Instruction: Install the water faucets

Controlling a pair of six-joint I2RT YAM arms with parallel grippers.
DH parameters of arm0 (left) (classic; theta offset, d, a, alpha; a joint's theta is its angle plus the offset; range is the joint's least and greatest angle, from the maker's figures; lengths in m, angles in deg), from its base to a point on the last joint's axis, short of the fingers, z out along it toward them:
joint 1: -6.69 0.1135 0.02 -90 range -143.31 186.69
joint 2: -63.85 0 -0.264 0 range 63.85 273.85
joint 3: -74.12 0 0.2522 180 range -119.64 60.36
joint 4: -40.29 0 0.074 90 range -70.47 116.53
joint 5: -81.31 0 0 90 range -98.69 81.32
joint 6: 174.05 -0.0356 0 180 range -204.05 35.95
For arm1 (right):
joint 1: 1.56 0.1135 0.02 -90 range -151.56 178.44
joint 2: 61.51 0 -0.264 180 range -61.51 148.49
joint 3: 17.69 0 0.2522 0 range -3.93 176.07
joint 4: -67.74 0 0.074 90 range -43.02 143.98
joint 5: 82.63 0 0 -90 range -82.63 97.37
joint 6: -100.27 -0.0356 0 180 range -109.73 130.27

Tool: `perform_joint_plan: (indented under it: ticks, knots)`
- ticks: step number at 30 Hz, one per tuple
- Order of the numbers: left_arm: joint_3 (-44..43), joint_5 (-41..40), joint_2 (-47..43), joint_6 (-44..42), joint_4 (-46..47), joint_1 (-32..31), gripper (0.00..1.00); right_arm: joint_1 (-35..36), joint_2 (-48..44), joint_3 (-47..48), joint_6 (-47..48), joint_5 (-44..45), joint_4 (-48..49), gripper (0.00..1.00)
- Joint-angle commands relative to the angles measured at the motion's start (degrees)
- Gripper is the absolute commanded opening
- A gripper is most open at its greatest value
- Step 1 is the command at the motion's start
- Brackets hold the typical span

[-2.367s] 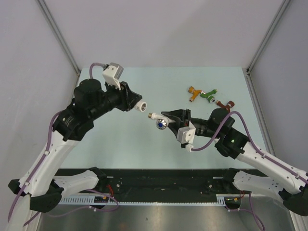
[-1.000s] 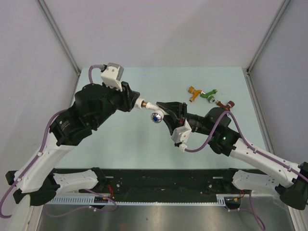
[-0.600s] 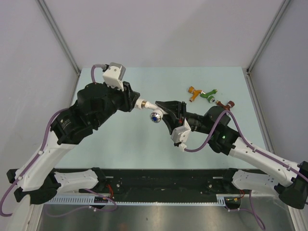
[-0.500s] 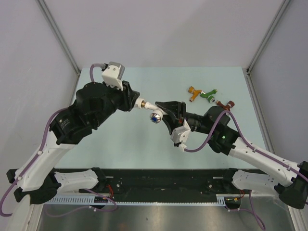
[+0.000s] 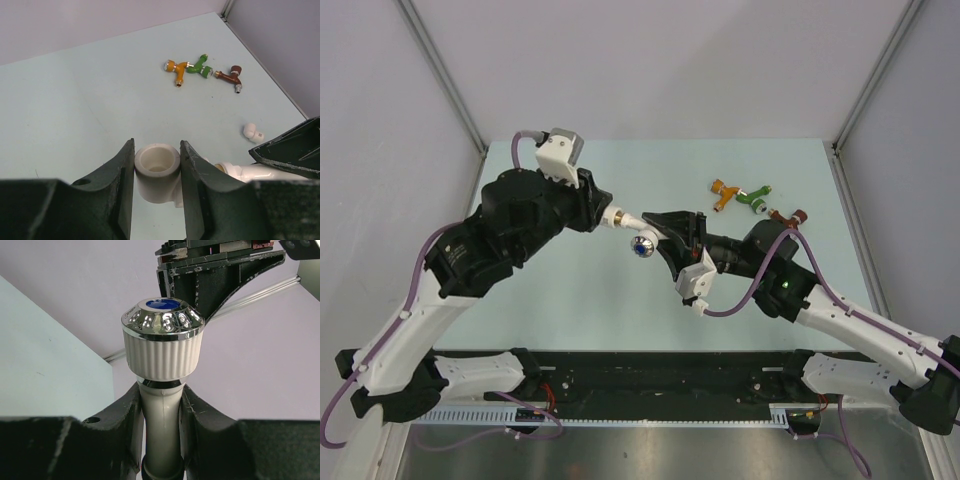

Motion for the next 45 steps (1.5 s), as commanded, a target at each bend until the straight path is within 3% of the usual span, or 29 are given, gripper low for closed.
perform_joint_plan:
  ticks: [1, 10, 20, 25, 38, 45]
  knots:
    - [-2.5, 4.3, 0.7, 0.2, 1.4, -0.5, 0.0, -0.3, -0.4, 2.5, 0.5, -1.0, 2.0, 0.0]
    - [-3.0, 5.4, 0.3, -3.1, 1.3, -0.5, 0.0, -1.2, -0.4, 3.1, 0.3, -2.6, 0.0, 0.0]
    - [2.9, 3.7, -1.2, 10.2, 5.8, -0.5, 0.0, -0.9, 0.8, 3.0, -1.6, -1.6, 1.8, 0.0]
    - [5.1, 4.1, -2.3, 12.4, 7.9, -0.5, 0.0, -1.2, 1.0, 3.0, -3.1, -1.8, 1.5, 0.0]
    - [6.2, 10.9, -3.1, 1.5, 10.5, -0.5, 0.0, -5.4, 1.0, 3.0, -10.3, -9.8, 0.8, 0.0]
    - [6.8, 9.5, -3.5, 3.4, 11.2, -0.6, 0.0, -5.7, 1.1, 3.1, -10.6, -9.2, 0.8, 0.0]
